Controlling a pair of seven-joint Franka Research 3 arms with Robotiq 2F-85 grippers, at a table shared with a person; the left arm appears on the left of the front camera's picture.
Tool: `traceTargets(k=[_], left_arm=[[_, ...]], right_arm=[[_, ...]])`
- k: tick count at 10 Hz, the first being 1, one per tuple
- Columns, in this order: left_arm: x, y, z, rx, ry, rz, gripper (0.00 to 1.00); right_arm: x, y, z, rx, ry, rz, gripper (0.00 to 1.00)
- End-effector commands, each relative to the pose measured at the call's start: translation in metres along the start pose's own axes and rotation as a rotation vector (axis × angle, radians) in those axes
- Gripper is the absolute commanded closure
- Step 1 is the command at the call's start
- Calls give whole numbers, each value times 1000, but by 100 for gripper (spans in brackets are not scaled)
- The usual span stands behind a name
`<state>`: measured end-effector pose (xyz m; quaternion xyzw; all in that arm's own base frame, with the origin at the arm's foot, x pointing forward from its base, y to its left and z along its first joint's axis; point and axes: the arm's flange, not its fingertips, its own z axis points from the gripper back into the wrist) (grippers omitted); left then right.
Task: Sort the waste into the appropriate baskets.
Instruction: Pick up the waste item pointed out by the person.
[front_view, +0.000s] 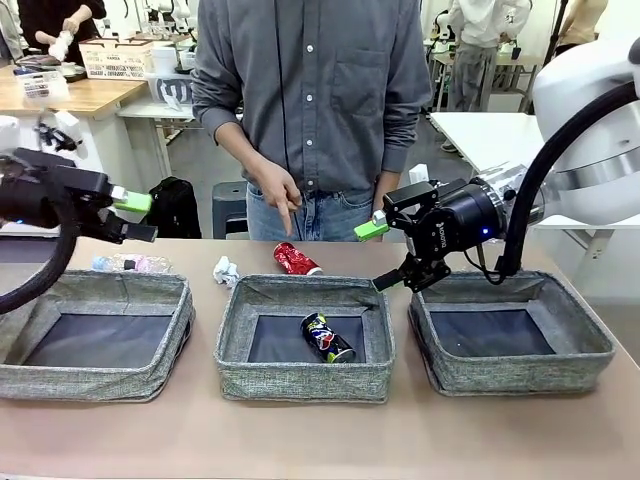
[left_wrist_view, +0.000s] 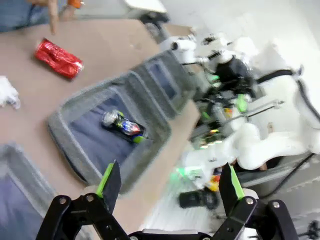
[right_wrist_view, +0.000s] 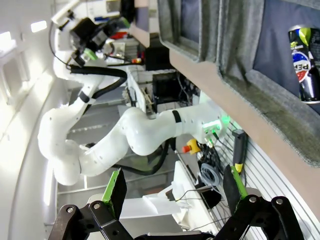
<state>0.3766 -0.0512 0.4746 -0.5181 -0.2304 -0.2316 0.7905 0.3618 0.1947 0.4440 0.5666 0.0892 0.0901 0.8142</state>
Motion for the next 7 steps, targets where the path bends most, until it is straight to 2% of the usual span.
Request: traceTargets(k=[1, 2, 3, 4, 5, 6, 7], left_arm=[[52, -24, -51, 341, 91, -220, 0], [71, -31, -78, 500, 115, -515, 0], [79, -37, -98, 630, 85, -739, 0], [81, -43, -115, 647, 144, -862, 0], [81, -50, -129, 666, 234, -930, 0], [81, -58, -143, 634, 313, -950, 0], [82, -63, -154, 531, 393, -829, 0]], right_arm=[[0, 0, 4, -3, 10, -6, 0], [0, 0, 4, -3, 10, -6, 0], [0, 0, 4, -3, 10, -6, 0], [0, 0, 4, -3, 10, -6, 0], [0, 0, 4, -3, 10, -6, 0], [0, 0, 4, -3, 10, -6, 0], [0, 0, 4, -3, 10, -6, 0]])
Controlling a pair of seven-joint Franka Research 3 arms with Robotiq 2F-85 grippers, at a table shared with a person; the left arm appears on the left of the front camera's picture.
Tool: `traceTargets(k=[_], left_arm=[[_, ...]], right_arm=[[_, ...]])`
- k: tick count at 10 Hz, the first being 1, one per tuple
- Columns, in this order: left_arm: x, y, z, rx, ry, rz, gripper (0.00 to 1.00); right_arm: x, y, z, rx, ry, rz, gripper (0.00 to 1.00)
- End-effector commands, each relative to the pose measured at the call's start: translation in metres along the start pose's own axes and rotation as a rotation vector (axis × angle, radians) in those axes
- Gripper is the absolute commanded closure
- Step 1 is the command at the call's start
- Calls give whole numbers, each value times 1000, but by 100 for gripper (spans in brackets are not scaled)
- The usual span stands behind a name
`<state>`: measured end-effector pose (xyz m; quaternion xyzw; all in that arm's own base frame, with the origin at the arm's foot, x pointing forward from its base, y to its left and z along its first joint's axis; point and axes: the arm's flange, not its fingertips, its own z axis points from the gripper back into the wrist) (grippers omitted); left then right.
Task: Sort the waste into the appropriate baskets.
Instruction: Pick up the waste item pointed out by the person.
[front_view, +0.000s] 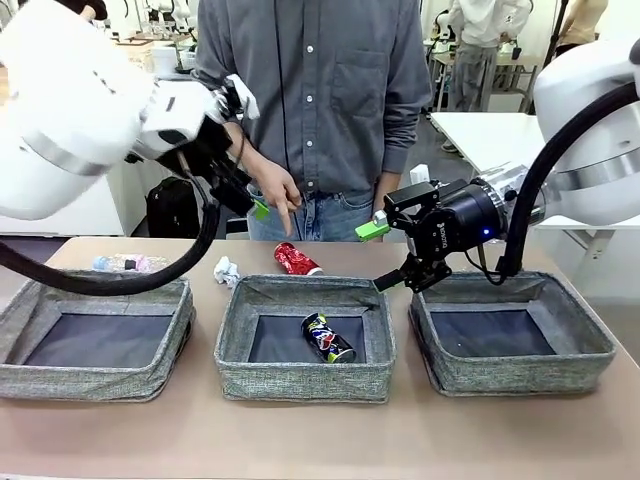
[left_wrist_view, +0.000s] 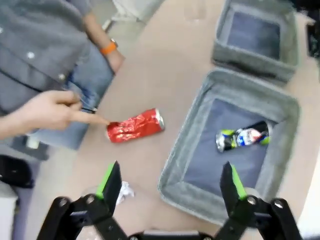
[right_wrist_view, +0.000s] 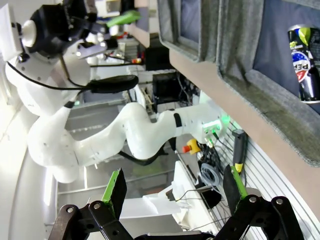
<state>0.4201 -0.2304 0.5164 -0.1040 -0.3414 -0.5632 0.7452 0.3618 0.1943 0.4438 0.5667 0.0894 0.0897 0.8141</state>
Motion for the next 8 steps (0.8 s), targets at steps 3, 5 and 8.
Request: traceTargets(k=[3, 5, 8], left_arm=[[-3, 6, 12, -1, -52, 70, 0], [-4, -9, -8, 186, 55, -246, 0], [24, 23, -45, -80, 165, -1043, 0]], right_arm=[[0, 1, 3, -4, 10, -5, 0], [0, 1, 3, -4, 10, -5, 0], [0, 1, 3, -4, 10, -5, 0]])
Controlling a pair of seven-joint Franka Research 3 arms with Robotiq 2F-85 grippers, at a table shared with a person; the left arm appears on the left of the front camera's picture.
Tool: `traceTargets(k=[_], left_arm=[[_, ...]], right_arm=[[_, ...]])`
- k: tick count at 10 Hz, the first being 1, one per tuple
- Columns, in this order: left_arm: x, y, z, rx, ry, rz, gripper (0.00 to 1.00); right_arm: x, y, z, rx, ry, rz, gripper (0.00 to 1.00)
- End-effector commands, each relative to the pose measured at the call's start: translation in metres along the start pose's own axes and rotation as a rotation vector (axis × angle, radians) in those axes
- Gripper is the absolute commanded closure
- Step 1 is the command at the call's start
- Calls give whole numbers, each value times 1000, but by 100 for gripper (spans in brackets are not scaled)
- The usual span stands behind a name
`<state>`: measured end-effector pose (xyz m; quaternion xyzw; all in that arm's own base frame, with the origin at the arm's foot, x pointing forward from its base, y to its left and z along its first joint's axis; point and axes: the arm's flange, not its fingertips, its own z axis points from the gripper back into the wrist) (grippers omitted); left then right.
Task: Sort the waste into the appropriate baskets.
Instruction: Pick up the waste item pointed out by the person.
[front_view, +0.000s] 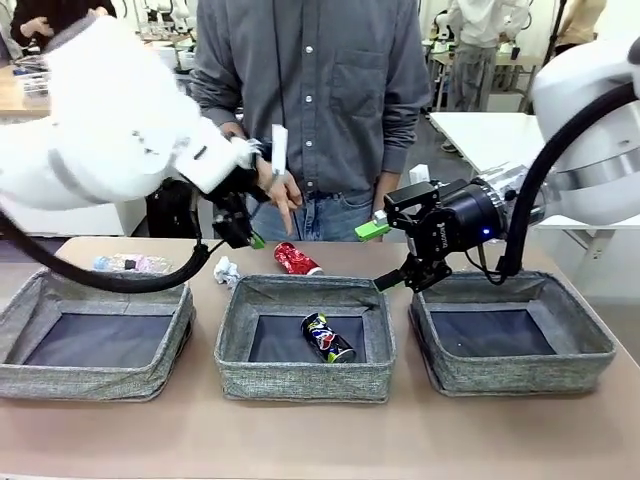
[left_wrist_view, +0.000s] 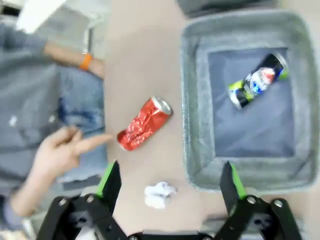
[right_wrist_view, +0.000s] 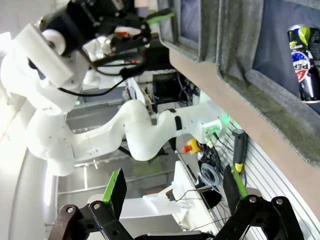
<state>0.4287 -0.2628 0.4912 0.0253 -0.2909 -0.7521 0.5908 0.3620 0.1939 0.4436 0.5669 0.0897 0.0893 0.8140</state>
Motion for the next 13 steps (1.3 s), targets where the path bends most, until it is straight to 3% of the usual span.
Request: traceTargets(k=[1, 4, 5, 6, 8, 10, 13], left_arm=[[5, 54, -7, -133, -1, -590, 0], [8, 78, -13, -320, -37, -649, 0], [11, 83, -22, -253, 7, -500, 0], [15, 63, -15, -287, -45, -558, 0], [15, 63, -15, -287, -45, -558, 0], [20, 91, -29, -288, -89, -637, 0], [28, 143, -75, -344, -66, -609, 0]], right_arm=[[0, 1, 3, -4, 10, -4, 0], [0, 1, 3, -4, 10, -4, 0], [0, 1, 3, -4, 10, -4, 0], [0, 1, 3, -4, 10, -4, 0], [0, 1, 3, -4, 10, -4, 0], [0, 1, 3, -4, 10, -4, 0], [0, 1, 3, -4, 10, -4, 0]])
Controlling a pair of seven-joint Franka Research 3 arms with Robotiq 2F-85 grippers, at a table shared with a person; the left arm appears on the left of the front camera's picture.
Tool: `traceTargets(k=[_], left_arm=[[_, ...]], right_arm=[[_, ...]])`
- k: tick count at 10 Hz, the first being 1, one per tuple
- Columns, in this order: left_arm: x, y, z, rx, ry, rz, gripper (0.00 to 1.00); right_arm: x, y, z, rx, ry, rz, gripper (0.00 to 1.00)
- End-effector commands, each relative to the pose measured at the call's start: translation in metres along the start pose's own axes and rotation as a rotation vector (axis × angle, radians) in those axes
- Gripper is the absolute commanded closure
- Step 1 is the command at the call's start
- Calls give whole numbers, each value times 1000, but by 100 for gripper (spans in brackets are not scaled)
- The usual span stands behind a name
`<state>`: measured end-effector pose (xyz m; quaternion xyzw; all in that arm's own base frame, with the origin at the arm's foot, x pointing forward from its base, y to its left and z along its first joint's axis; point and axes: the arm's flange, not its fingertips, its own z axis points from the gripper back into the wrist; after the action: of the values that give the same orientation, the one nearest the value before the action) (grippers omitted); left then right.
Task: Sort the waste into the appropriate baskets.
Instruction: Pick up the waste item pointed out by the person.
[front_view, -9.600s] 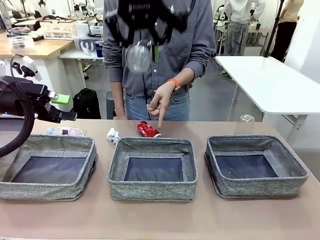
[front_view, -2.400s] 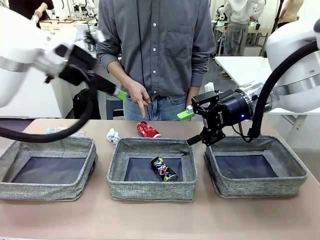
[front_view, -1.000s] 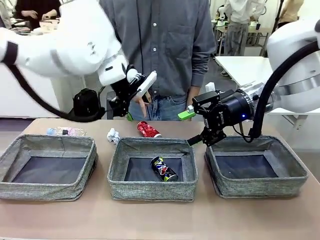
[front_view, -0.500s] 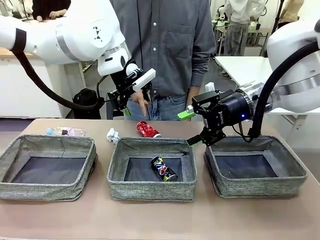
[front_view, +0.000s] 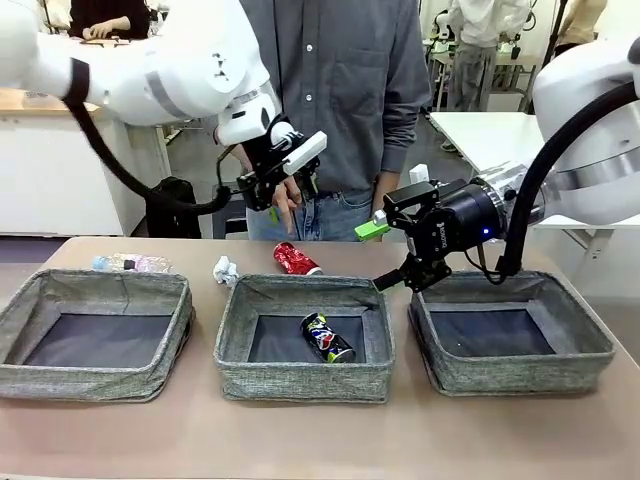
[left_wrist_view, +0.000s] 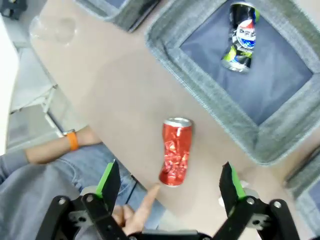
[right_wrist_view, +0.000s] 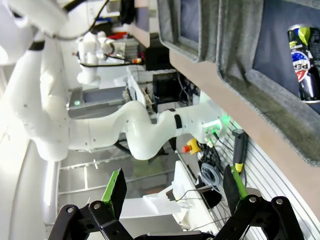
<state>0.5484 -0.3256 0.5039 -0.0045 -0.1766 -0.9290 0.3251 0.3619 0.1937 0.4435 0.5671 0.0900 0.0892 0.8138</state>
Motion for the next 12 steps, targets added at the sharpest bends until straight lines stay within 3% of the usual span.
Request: traceTargets(k=[1, 6, 7, 12], left_arm=[[-19, 31, -18, -37, 22, 31, 0], [-46, 29, -100, -82, 96, 100, 0], [-48, 24, -111, -111, 72, 109, 0], [-61, 27, -151, -182, 129, 32, 0]], right_arm=[[0, 1, 3, -5, 10, -3, 0], [0, 1, 3, -5, 10, -3, 0], [0, 1, 3, -5, 10, -3, 0], [0, 1, 3, -5, 10, -3, 0]])
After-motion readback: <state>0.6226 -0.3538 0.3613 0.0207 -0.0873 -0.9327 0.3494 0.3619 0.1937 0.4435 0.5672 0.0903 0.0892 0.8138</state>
